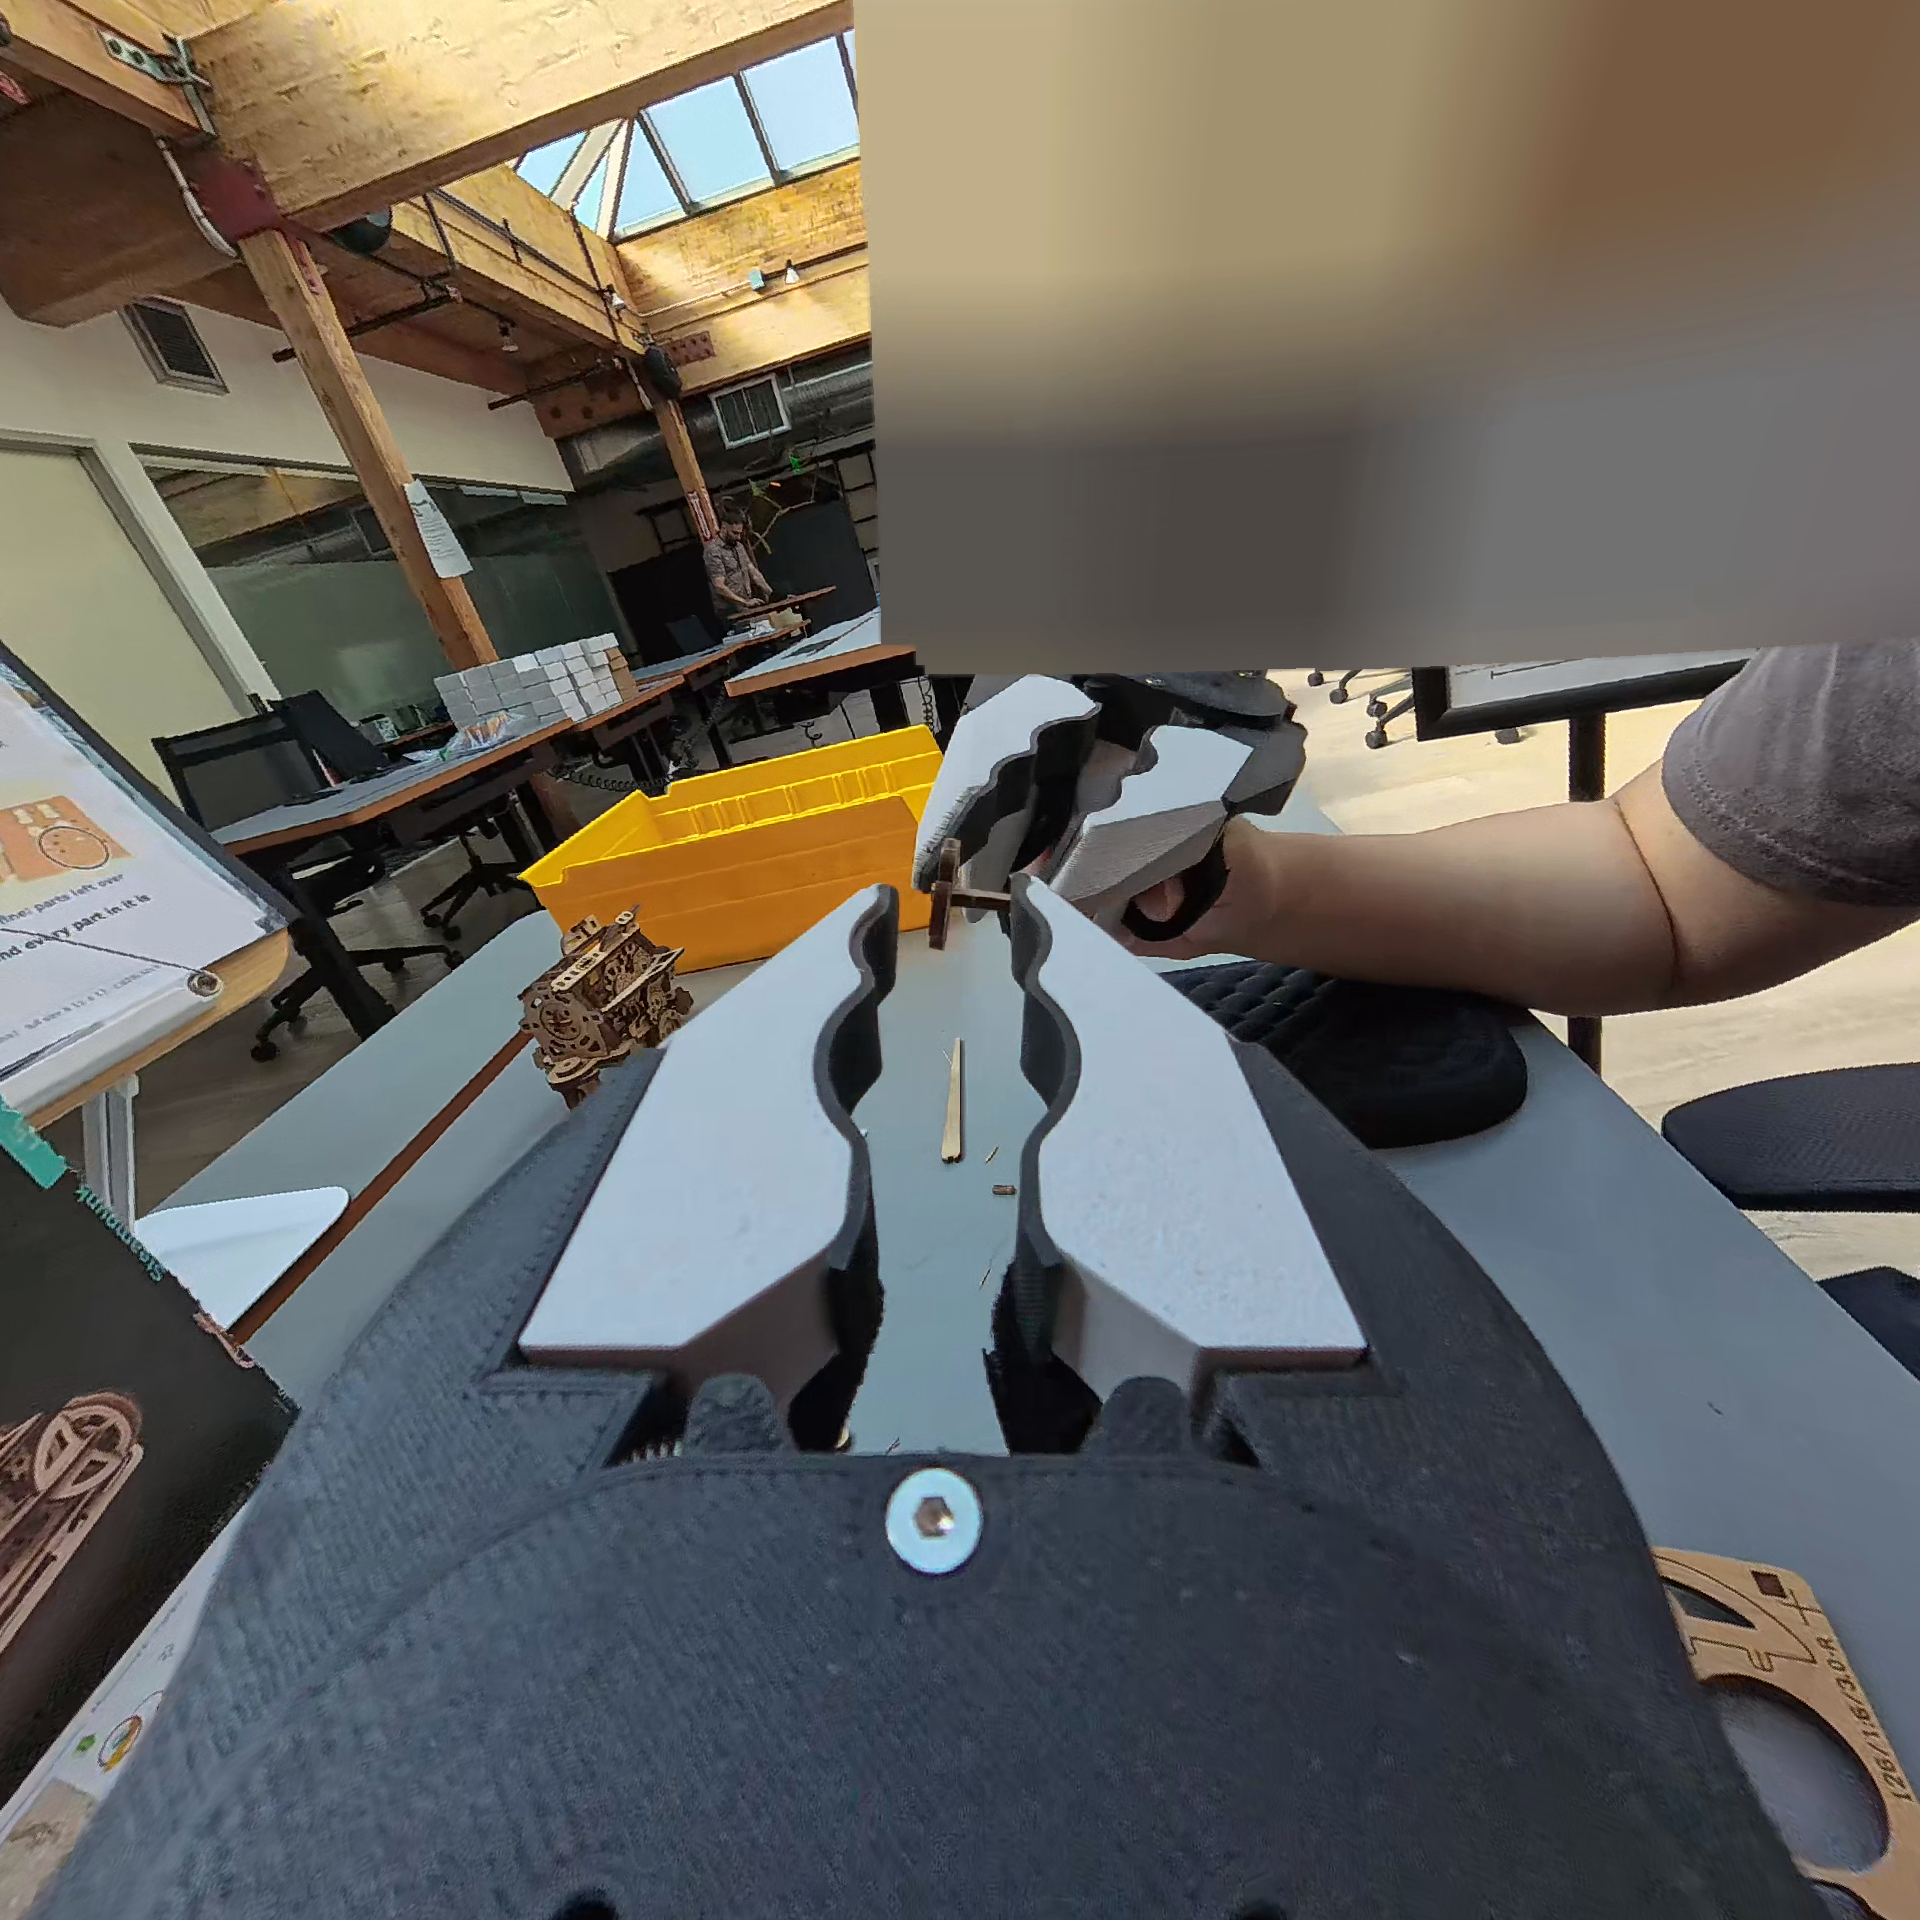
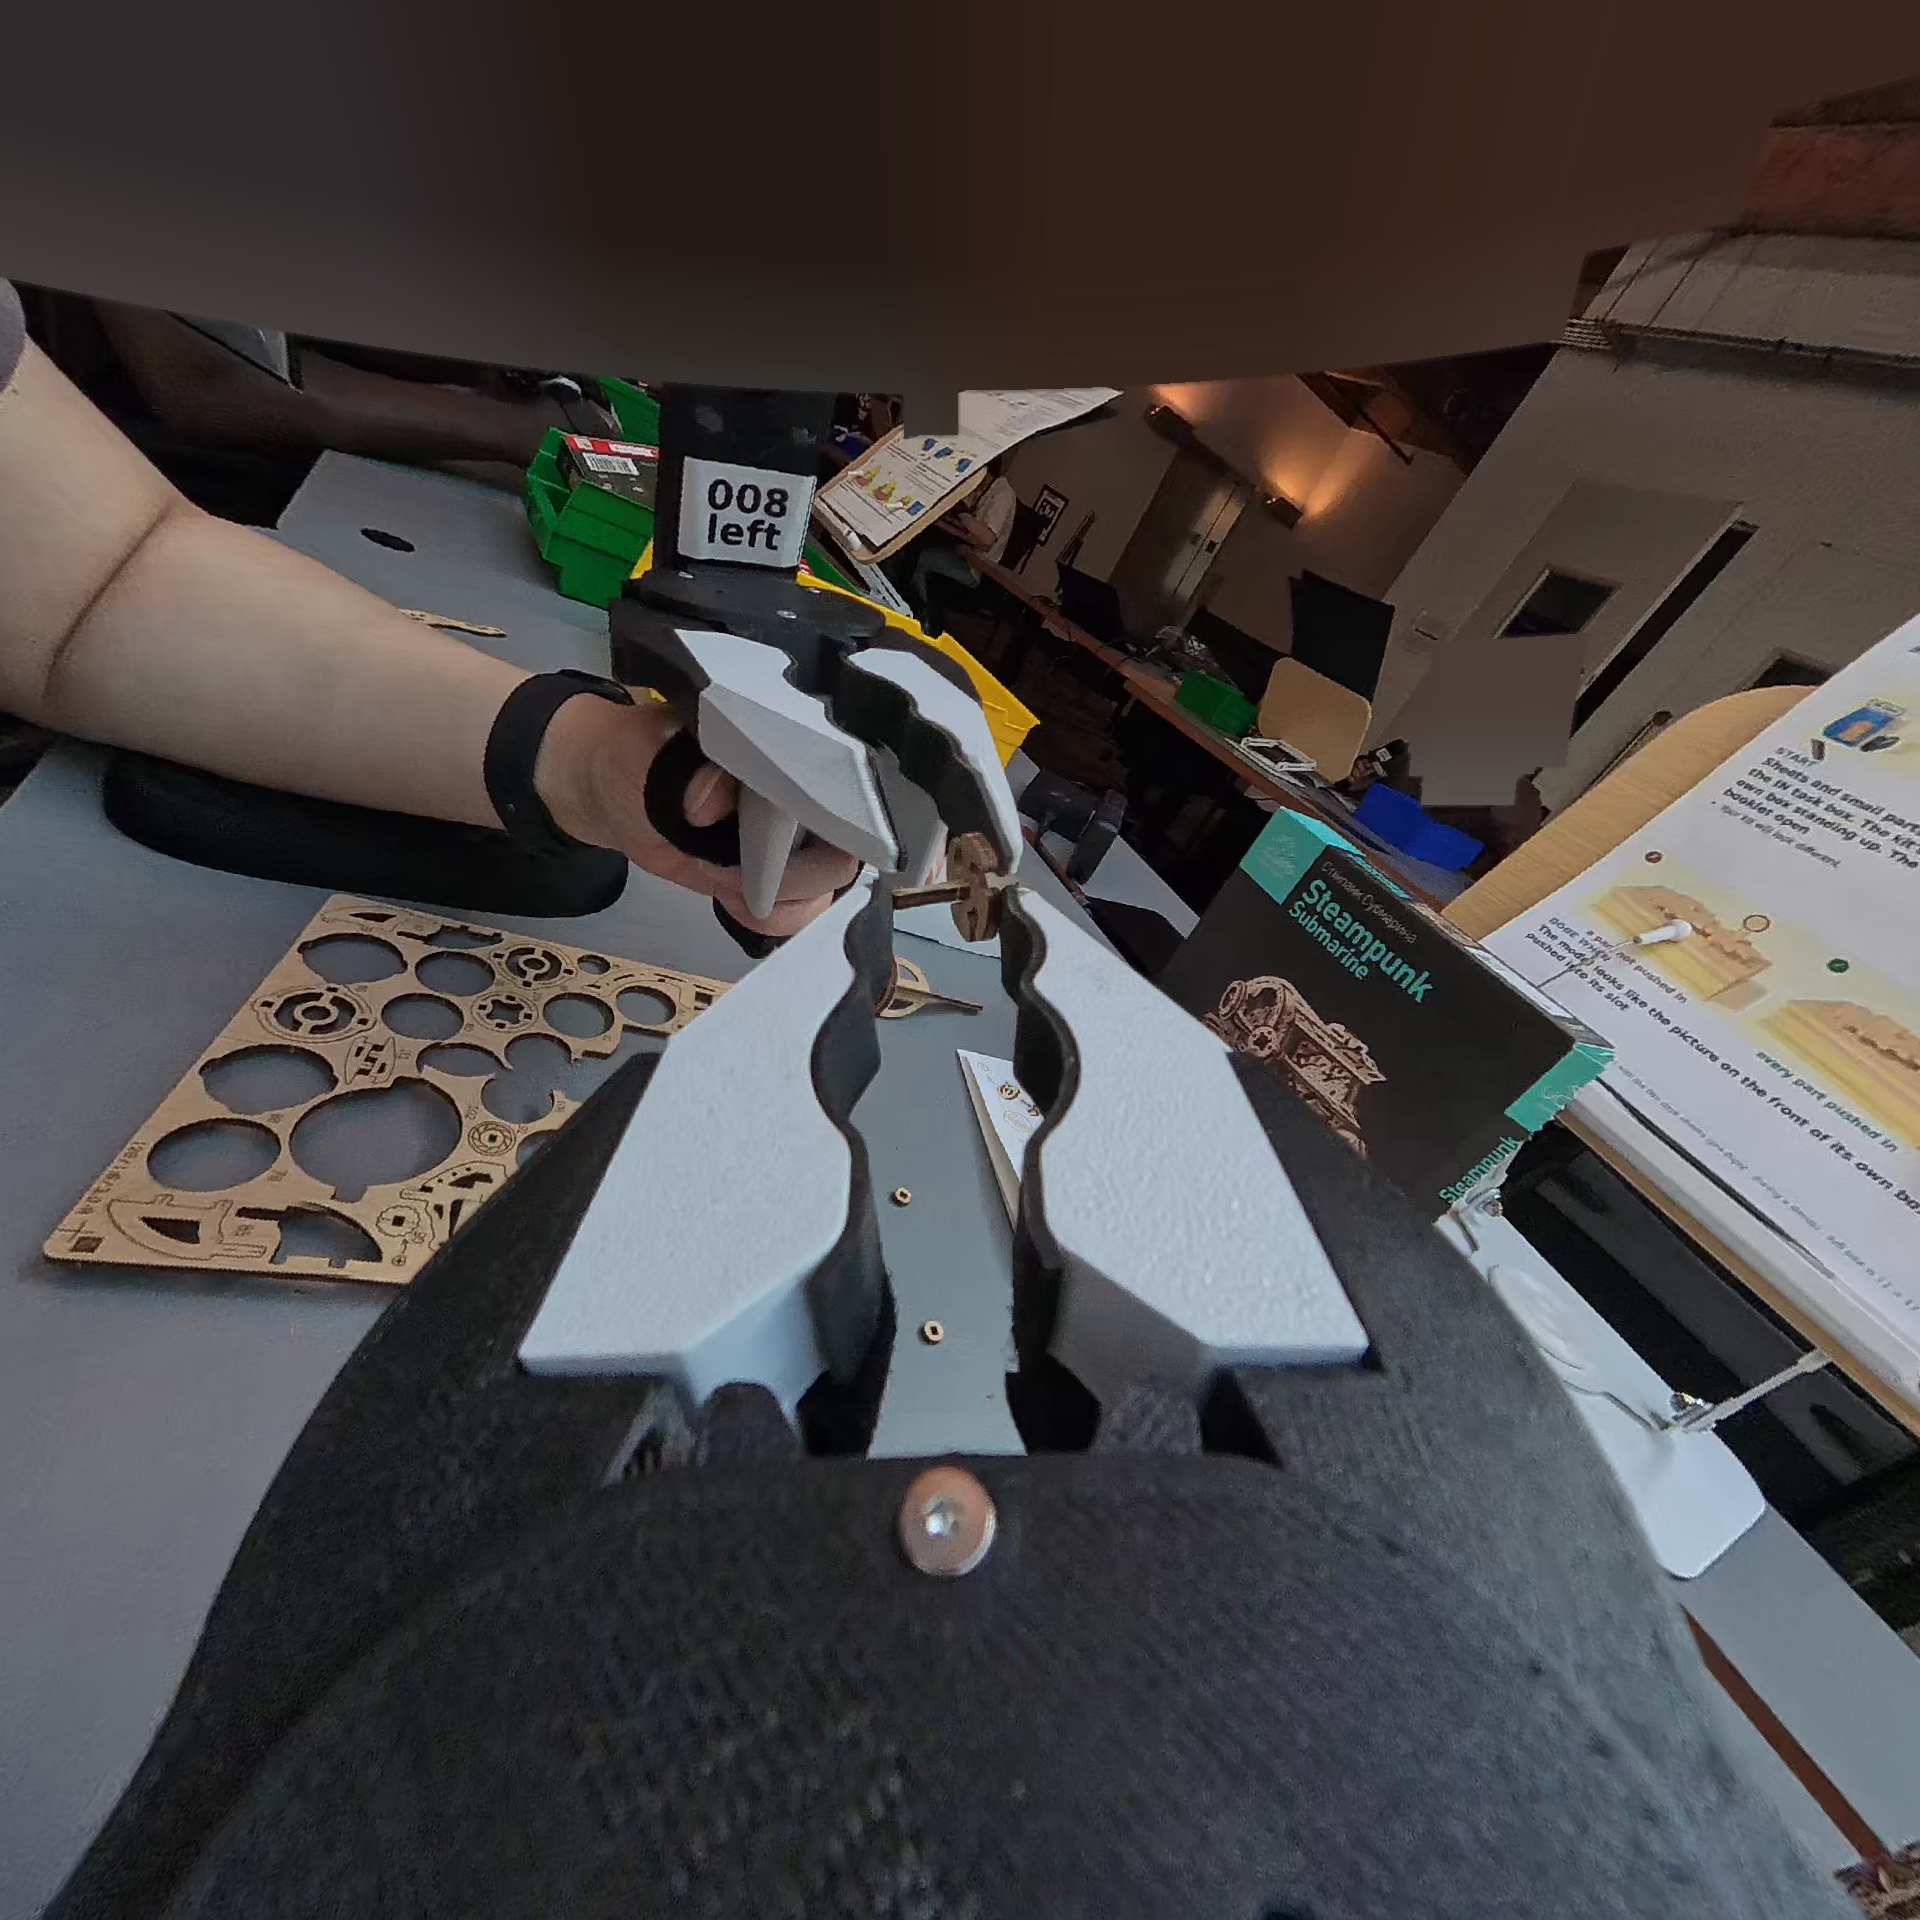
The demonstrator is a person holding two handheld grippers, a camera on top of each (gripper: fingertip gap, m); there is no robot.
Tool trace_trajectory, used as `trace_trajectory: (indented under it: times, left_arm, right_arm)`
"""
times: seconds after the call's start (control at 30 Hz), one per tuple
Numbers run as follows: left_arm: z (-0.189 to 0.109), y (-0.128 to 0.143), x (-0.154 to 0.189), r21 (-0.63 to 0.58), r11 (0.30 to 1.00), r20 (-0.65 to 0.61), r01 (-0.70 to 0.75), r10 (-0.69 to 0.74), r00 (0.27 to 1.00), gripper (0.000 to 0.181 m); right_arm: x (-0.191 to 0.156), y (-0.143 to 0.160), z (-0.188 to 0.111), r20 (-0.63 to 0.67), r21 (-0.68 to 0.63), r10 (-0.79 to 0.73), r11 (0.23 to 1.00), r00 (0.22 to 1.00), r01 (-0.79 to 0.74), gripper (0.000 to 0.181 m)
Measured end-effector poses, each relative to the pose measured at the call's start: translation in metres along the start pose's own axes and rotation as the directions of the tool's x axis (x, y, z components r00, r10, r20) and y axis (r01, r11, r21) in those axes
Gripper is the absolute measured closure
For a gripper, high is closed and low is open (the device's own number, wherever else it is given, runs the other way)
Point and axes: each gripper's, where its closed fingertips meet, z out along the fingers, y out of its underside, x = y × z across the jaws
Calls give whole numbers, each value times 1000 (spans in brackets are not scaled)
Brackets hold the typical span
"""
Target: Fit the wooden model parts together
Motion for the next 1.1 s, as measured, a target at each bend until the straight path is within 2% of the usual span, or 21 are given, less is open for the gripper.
trace_trajectory:
  times: [0.13,0.23,0.4,0.83,1.1]
  left_arm:
    - [3,2,6,-16,997,5,-70,70,998,168]
    - [3,1,7,-15,998,-4,-64,64,998,168]
    - [3,-1,7,-2,1000,-29,1,-1,1000,163]
    - [5,-5,16,-15,1000,-67,8,-9,998,165]
    - [7,-6,16,-22,999,-29,-34,34,999,167]
  right_arm:
    - [-4,-2,0,-41,2,-152,988,987,153,162]
    - [-6,-4,0,-61,0,-217,976,974,217,162]
    - [-6,-8,-2,-94,14,-269,962,958,272,162]
    - [-13,-16,-5,-131,19,-416,907,900,421,162]
    - [-12,-16,-7,-140,10,-436,897,889,441,161]
